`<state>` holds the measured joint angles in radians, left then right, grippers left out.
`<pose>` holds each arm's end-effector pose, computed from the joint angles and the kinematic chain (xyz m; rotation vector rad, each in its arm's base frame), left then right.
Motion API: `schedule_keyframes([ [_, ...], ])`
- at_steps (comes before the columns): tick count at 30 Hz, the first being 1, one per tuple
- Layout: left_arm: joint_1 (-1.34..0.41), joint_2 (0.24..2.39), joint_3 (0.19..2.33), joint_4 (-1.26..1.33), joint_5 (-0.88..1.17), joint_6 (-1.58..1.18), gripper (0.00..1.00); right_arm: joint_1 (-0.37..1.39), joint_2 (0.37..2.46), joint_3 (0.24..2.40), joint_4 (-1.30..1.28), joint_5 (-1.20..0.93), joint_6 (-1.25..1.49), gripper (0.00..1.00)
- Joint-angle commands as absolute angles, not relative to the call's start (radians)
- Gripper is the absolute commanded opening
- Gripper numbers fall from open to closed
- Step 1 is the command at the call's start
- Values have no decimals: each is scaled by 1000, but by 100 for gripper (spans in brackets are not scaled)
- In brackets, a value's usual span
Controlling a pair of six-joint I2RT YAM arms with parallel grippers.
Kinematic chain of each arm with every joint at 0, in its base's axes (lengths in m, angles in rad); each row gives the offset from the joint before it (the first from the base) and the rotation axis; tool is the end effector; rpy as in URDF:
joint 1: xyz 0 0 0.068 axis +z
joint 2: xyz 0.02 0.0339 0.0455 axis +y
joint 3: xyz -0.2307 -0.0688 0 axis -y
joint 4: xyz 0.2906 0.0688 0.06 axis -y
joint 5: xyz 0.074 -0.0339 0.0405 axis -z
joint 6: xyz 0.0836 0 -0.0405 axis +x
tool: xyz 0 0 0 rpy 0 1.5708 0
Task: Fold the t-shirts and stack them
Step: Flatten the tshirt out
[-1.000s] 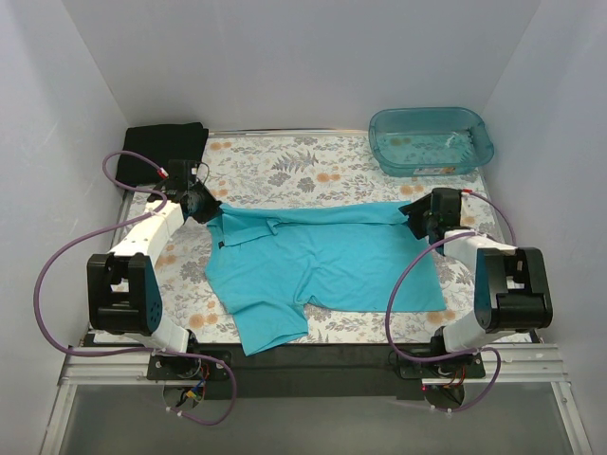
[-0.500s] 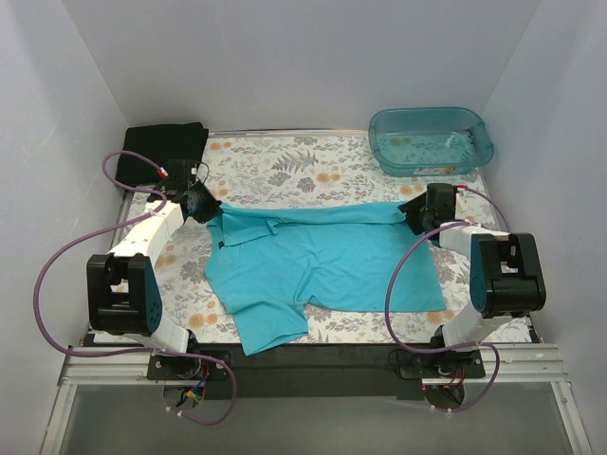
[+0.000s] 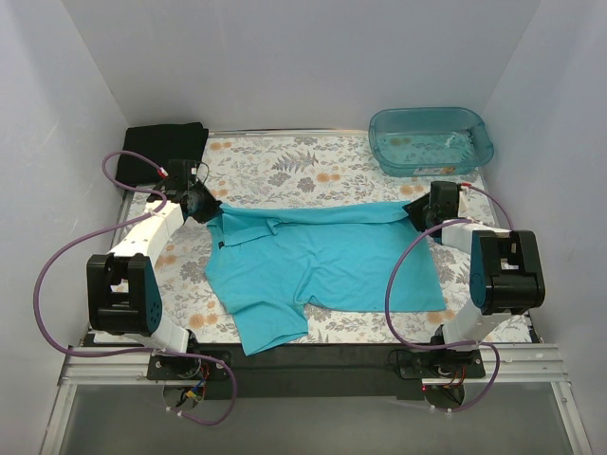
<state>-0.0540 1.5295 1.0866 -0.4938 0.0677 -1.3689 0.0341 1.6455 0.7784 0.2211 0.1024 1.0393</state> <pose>0.3911 -0.0268 0.1469 -1.5861 2.1023 -0.6317 0.3965 0.0050 0.0662 1.1365 1.9480 0.4753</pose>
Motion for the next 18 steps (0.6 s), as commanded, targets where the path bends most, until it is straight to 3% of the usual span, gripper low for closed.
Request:
schedule_keyframes([
  [1,-43,1477,1088,-499,69,-1368,0,22,1657,784,253,123,1023,37],
  [18,-43,1476,1089,-502,67,-1364,0,12,1681,785,253,120,1019,32],
])
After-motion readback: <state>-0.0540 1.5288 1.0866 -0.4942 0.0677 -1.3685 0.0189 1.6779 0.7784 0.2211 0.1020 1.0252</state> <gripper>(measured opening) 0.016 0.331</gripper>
